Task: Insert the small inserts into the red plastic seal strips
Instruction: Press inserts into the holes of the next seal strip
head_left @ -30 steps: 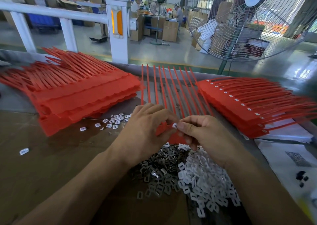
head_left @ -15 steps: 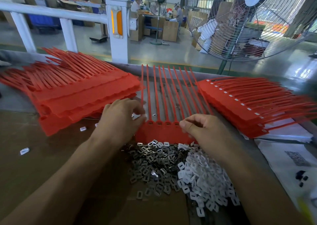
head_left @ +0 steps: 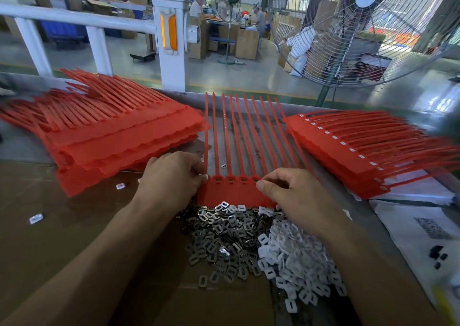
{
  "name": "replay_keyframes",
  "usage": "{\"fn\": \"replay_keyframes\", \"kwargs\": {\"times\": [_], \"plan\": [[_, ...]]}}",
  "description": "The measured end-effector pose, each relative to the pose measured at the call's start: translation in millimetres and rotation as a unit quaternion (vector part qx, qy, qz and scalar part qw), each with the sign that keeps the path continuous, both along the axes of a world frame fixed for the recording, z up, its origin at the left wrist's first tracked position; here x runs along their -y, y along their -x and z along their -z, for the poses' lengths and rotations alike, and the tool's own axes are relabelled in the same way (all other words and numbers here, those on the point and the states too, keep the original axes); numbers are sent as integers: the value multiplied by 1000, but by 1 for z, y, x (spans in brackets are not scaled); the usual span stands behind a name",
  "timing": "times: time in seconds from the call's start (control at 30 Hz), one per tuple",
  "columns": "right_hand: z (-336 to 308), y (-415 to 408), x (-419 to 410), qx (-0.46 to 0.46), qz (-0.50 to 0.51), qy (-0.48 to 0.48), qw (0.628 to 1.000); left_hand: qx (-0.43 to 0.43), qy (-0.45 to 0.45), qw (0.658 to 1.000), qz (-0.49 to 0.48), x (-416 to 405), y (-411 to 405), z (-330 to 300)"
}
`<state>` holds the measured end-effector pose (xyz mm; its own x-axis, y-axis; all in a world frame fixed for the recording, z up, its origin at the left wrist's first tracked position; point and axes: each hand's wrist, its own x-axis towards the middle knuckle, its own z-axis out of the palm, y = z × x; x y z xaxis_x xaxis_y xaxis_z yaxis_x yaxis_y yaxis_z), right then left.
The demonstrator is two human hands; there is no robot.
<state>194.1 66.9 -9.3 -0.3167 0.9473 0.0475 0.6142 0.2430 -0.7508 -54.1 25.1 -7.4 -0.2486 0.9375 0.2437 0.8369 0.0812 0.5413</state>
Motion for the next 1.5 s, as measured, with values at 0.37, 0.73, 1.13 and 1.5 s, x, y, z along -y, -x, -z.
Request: {"fn": "replay_keyframes", "kwargs": {"times": [0.37, 0.73, 1.13, 1.5], "plan": [[2, -1, -2, 7, -6, -7, 1000, -1, -3, 1000, -4, 1, 0, -1], [1, 0, -2, 11, -9, -13, 1000, -22, 31, 999, -28, -2, -2, 4], [-4, -4, 0, -16, -1, 0, 1000, 5, 36, 999, -26, -7, -3, 7], [-13, -21, -6, 45, -18, 17, 999, -9, 63, 998, -15, -13, -3, 6]]}}
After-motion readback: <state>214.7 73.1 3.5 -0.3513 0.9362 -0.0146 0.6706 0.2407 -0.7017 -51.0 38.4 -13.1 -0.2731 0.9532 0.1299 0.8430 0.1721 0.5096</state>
